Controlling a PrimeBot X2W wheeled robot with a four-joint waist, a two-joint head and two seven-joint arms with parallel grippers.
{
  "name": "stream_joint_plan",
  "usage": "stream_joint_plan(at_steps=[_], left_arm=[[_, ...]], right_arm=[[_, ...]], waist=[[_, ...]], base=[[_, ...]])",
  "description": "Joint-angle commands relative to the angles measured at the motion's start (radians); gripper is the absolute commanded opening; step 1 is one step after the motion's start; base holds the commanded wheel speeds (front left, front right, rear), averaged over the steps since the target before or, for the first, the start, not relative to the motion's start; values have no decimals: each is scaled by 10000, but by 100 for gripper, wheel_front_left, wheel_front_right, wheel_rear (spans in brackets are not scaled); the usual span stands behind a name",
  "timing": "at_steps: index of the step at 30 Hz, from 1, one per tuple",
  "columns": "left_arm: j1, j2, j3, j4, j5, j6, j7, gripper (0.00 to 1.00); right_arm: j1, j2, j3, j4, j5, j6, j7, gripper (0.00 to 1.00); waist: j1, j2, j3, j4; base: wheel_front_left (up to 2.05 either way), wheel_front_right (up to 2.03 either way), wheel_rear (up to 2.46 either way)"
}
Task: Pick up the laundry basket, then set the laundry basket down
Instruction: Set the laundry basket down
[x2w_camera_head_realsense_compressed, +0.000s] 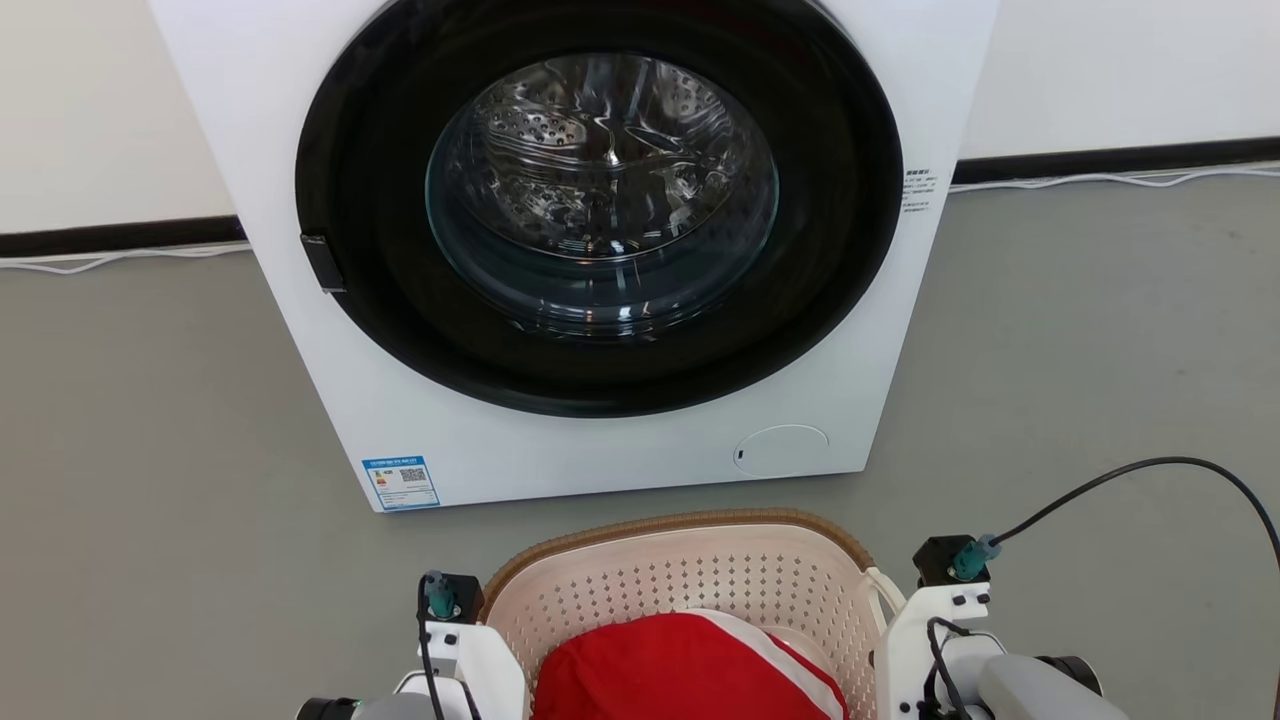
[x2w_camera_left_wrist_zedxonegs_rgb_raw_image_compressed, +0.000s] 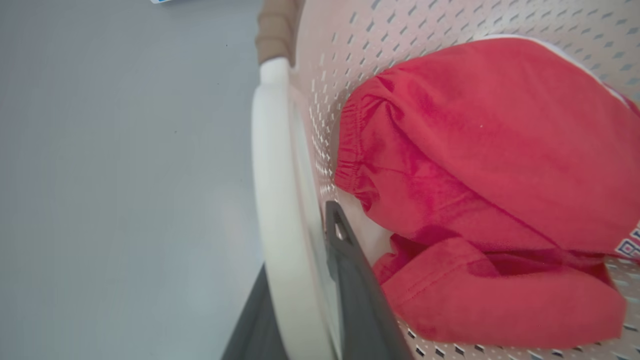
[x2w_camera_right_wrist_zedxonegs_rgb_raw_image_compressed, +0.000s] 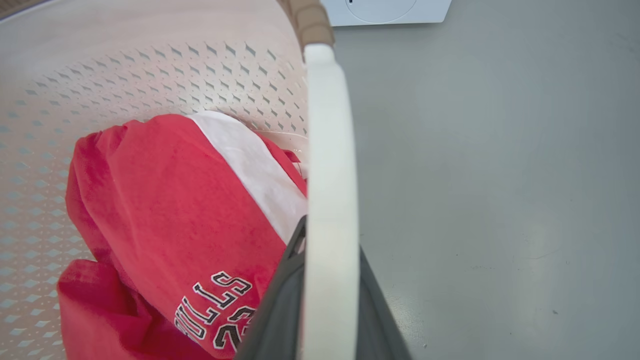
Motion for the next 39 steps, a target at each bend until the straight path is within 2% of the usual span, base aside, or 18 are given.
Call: stream_joint_plan(at_steps=[1, 21, 39], left_arm=[[-517, 229, 75, -13, -6, 49, -67, 0], [-1065, 269, -136, 42, -33, 165, -376, 0], [-3166, 483, -252, 57, 293, 396, -1730, 0]], right_arm=[[-115, 13, 39, -176, 14, 77, -208, 0], [-524, 13, 277, -276, 277, 77, -695, 0], [-2275, 13, 720, -298, 683, 77, -2505, 0]], waist=[[0, 0, 28, 1], [0, 0, 1302, 113], [0, 0, 4573, 478]], base=[[0, 0, 0], [0, 0, 0], [0, 0, 0]])
